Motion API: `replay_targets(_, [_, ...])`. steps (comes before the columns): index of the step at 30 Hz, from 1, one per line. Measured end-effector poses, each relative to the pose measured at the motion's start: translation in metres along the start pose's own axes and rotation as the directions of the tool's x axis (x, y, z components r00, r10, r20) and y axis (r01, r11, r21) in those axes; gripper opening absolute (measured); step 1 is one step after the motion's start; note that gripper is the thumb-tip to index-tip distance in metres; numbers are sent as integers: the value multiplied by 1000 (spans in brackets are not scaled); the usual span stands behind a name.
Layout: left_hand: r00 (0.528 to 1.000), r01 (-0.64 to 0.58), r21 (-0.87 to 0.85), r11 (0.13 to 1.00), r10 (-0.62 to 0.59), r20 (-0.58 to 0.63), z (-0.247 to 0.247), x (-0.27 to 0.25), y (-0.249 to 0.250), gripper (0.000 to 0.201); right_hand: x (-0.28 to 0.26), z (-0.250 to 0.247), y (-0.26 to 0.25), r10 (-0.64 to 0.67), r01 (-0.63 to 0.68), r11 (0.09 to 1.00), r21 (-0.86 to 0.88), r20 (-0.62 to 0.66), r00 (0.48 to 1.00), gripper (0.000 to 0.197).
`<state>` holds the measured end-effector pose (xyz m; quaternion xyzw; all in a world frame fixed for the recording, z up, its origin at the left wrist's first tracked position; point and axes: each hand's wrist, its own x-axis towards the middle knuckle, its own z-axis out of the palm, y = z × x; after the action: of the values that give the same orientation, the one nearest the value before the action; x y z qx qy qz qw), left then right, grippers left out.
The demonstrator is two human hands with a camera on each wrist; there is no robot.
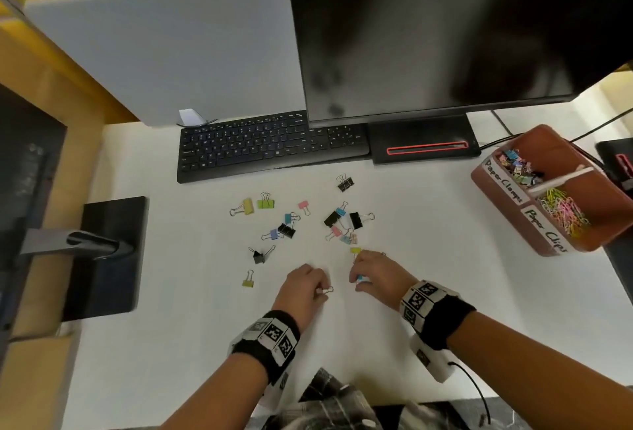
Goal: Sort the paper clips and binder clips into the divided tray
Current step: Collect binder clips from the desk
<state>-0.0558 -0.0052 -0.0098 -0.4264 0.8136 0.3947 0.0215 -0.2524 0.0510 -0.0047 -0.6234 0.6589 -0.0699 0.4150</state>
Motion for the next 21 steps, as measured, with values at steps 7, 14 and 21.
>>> replay_targets(7, [974, -37, -176, 984, -4, -228, -55, -8, -18, 25, 2, -2, -9, 70, -69, 996, 49, -30, 997, 23])
replay_targets(14, [951, 202, -174, 964, -236, -200, -94, -6, -71, 56, 17, -19, -16, 176, -143, 972, 186, -171, 969, 50])
replay_targets(21, [958, 243, -67, 968, -250, -141, -79, 10, -68, 20, 36, -20, -26, 207, -192, 976, 97, -182, 961, 23])
